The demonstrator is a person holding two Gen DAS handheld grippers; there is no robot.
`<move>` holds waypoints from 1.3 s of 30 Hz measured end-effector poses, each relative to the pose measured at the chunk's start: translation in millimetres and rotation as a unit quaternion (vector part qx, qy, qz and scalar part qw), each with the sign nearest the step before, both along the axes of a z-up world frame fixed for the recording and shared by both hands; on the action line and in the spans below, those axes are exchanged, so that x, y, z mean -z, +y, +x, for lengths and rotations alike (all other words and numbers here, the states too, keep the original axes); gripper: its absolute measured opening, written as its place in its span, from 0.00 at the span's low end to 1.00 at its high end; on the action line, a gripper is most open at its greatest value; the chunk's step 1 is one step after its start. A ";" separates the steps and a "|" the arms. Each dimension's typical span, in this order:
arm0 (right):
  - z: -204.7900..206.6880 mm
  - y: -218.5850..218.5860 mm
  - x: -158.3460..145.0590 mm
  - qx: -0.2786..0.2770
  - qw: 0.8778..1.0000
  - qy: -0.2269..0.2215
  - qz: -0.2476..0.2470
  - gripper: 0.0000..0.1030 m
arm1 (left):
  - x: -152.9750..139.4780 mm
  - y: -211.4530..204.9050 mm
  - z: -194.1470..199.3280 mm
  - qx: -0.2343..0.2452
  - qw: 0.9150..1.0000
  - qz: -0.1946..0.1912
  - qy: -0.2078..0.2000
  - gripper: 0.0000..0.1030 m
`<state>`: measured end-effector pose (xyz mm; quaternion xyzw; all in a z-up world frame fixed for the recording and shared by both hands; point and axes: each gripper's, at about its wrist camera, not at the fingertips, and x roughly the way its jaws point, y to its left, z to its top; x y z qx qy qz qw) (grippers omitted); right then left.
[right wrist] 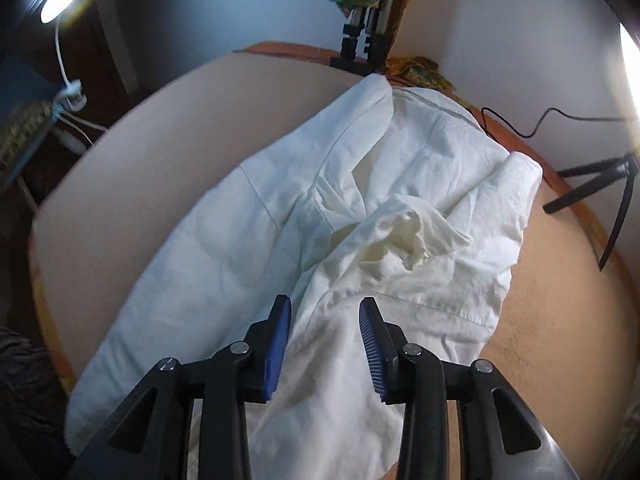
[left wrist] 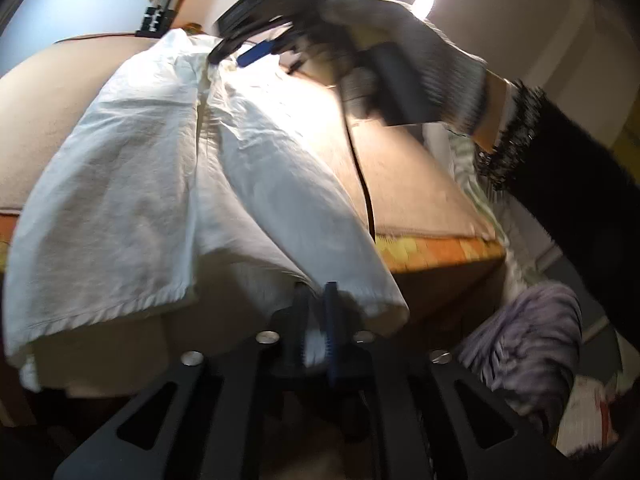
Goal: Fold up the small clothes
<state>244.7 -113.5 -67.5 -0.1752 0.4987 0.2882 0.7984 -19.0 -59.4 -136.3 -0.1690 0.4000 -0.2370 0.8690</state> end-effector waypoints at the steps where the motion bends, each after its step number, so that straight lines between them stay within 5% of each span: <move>1: -6.6 -17.0 -8.5 0.014 1.000 0.001 0.028 0.36 | -3.9 4.2 -4.4 0.008 1.000 -0.001 0.001 0.11; 7: -70.9 -103.6 -15.4 0.076 0.992 0.033 0.094 0.38 | -37.5 44.3 -27.7 0.029 0.999 0.028 -0.026 0.11; 11: -122.6 -140.0 6.6 0.089 0.978 0.115 0.146 0.38 | -53.5 67.3 -5.6 0.020 0.997 0.064 -0.039 0.11; 16: -167.3 -144.9 23.1 0.081 0.967 0.163 0.177 0.38 | -50.8 64.1 30.2 0.040 0.995 0.080 -0.040 0.11; 18: -174.5 -138.2 27.3 0.073 0.972 0.157 0.159 0.37 | -44.5 55.7 38.7 0.051 0.994 0.086 -0.036 0.11; 22: -180.9 -134.8 37.6 0.072 0.972 0.166 0.150 0.06 | -33.3 42.8 45.8 0.067 0.993 0.099 -0.022 0.11; 24: -182.7 -138.2 34.8 0.080 0.972 0.163 0.148 0.00 | -31.8 35.4 45.0 0.074 0.990 0.117 -0.023 0.11; 29: -199.6 -141.1 39.8 0.066 0.983 0.147 0.083 0.00 | -36.4 25.7 43.7 0.085 0.986 0.137 -0.036 0.11; 33: -194.5 -146.0 19.5 0.068 0.980 0.131 0.136 0.04 | -50.7 18.1 60.7 0.088 0.986 0.131 -0.054 0.11; 37: -171.8 -158.1 -12.5 0.086 0.978 0.084 0.168 0.26 | -54.1 2.7 84.2 0.092 0.985 0.128 -0.063 0.11; 39: -155.0 -165.4 -25.7 0.091 0.979 0.060 0.174 0.27 | -51.4 -5.5 94.4 0.090 0.985 0.131 -0.065 0.11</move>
